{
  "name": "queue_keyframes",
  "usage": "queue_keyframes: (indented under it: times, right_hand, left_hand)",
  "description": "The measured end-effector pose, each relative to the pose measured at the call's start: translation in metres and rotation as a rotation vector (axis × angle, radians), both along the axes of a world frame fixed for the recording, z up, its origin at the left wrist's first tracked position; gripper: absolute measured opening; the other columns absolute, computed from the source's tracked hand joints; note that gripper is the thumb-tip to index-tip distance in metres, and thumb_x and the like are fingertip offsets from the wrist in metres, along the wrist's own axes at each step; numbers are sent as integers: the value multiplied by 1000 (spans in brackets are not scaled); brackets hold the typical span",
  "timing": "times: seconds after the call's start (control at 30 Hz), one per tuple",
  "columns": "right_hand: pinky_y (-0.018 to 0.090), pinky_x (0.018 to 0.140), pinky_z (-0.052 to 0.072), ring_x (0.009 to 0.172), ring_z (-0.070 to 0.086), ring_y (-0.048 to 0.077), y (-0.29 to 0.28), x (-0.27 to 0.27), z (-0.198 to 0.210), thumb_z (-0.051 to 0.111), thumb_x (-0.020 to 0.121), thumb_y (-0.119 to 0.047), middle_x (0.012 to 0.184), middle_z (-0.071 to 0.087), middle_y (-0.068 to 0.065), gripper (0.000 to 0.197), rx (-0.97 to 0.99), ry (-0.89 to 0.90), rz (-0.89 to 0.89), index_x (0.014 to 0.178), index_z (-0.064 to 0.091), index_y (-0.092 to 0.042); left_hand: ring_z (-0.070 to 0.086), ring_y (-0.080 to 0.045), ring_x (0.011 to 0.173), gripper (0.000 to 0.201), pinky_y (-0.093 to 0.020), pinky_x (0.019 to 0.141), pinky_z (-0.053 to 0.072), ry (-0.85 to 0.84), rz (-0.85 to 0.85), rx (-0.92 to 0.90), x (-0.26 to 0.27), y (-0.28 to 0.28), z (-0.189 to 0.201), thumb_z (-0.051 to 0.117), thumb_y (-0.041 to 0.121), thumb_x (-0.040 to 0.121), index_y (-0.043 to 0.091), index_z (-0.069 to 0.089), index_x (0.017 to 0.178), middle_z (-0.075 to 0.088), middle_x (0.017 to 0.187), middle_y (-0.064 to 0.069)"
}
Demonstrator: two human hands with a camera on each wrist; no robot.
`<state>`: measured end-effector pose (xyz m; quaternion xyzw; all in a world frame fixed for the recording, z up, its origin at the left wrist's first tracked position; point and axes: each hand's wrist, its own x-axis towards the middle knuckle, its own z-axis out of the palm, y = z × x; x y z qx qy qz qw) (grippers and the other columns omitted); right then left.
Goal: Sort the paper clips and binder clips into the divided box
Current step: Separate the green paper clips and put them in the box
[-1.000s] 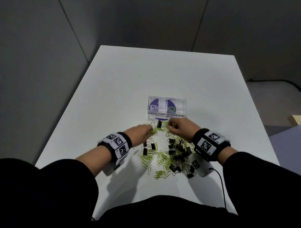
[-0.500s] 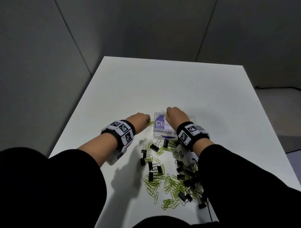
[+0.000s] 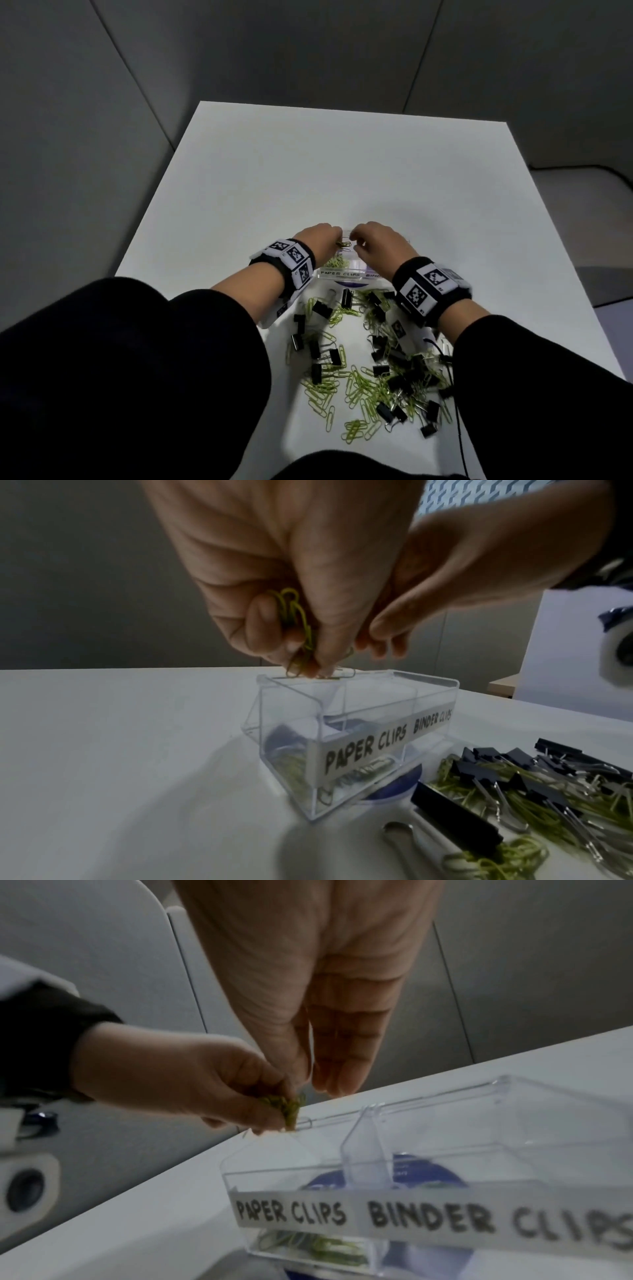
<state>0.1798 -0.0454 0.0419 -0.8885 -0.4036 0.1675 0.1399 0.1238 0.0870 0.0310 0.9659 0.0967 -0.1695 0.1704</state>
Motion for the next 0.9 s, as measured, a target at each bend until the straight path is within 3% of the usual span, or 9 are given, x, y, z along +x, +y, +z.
queue_keyframes:
  times: [0.13,0.27,0.37,0.5,0.63,0.8,0.9]
  right_hand:
    - [37,78,50,92,62,28,-36,-4,11,47,93,-17,102,68,10,20,-65,-12,20,104,61,-9]
    - [34,75,48,90,63,28,-75,-10,2,45,94,-17,100,69,10,21,-202,-22,24,103,63,-10]
    - [34,84,49,100,61,27,-97,-11,-15,45,94,-13,113,65,10,24,-296,3,11,112,61,-11]
    - [37,100,42,126,44,26,-107,-17,-35,47,92,-5,143,44,6,46,-348,1,49,138,41,-15]
    - [40,101,44,127,41,28,-105,-23,-51,47,92,-9,145,40,6,49,-318,-4,-16,140,36,-14]
    - [43,90,49,117,46,29,-106,-41,-68,40,96,-8,132,50,10,35,-302,-63,-29,130,44,-10]
    - [39,94,46,116,45,29,-118,-51,-73,46,93,-6,130,49,10,37,-284,-68,15,129,44,-9]
  left_hand:
    - [55,-33,112,28,-38,92,45,20,-73,24,8,-10,-5,43,12,96,4,56,119,55,122,-17]
    - [51,-26,120,34,-36,97,42,22,-161,63,6,-14,-6,49,23,95,14,53,127,50,133,-8]
    - [52,-23,117,31,-35,88,44,-130,-243,141,-6,-22,-4,45,24,96,18,57,123,53,130,-3]
    - [56,-28,110,33,-39,89,50,-155,-391,119,-23,-37,-14,43,1,93,11,59,120,56,122,-9]
    - [57,-28,106,40,-33,90,48,-262,-294,39,-21,-38,-15,45,-12,87,7,60,118,57,120,-11]
    - [57,-29,107,29,-38,85,49,-368,-182,30,-10,-29,1,42,2,93,7,64,112,59,118,-11]
    - [58,-24,105,28,-35,88,50,-208,-296,27,-32,-39,-9,42,13,96,10,63,113,61,116,-8]
